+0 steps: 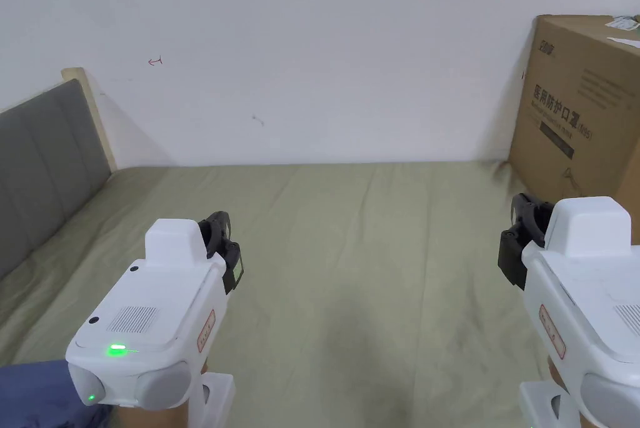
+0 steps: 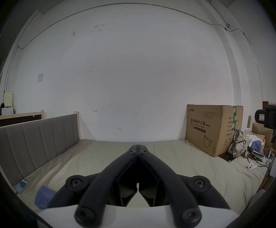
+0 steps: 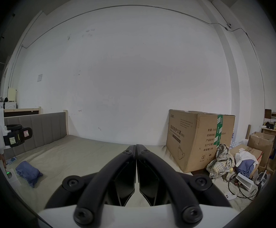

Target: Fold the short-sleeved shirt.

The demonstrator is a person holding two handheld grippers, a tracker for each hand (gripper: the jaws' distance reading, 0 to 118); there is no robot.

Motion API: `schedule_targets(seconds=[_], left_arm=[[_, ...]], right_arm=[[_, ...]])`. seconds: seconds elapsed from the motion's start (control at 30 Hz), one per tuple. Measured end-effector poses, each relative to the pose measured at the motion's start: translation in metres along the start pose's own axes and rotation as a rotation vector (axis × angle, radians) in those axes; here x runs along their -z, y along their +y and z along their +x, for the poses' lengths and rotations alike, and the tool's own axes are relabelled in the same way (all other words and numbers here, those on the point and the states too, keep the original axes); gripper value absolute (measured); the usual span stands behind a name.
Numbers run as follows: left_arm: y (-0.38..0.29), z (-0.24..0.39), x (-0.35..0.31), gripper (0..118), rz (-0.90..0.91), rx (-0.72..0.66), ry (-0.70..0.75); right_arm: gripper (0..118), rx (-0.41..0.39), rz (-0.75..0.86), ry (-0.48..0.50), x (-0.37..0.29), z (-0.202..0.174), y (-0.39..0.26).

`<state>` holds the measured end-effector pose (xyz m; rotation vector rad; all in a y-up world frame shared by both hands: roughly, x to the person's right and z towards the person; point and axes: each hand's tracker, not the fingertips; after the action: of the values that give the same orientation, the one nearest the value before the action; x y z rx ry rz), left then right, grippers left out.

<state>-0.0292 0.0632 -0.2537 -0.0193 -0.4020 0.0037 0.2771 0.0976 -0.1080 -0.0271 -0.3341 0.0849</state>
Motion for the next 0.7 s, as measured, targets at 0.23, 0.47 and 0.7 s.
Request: schedule_targets(seconds=[0.23,0.47,0.7], left_arm=[[-0.0008,-0.0009,0.0012,0,-0.006,-0.015,-0.004],[-0.0002,-0.0032,0.0012,0,-0.004,-0.037,-0.011],[0.0,-0.0038,0.0019,0,-0.003,-0.04,-0.014]], right_arm=[[0,-0.001,0.001,0.0,-0.0004,0.0006,0.0007],[0,0.0,0.0,-0.003,0.0,0.0005,-0.0004],[0,0.001,-0.002,-0.001,0.001,-0.0001,-0.0014]])
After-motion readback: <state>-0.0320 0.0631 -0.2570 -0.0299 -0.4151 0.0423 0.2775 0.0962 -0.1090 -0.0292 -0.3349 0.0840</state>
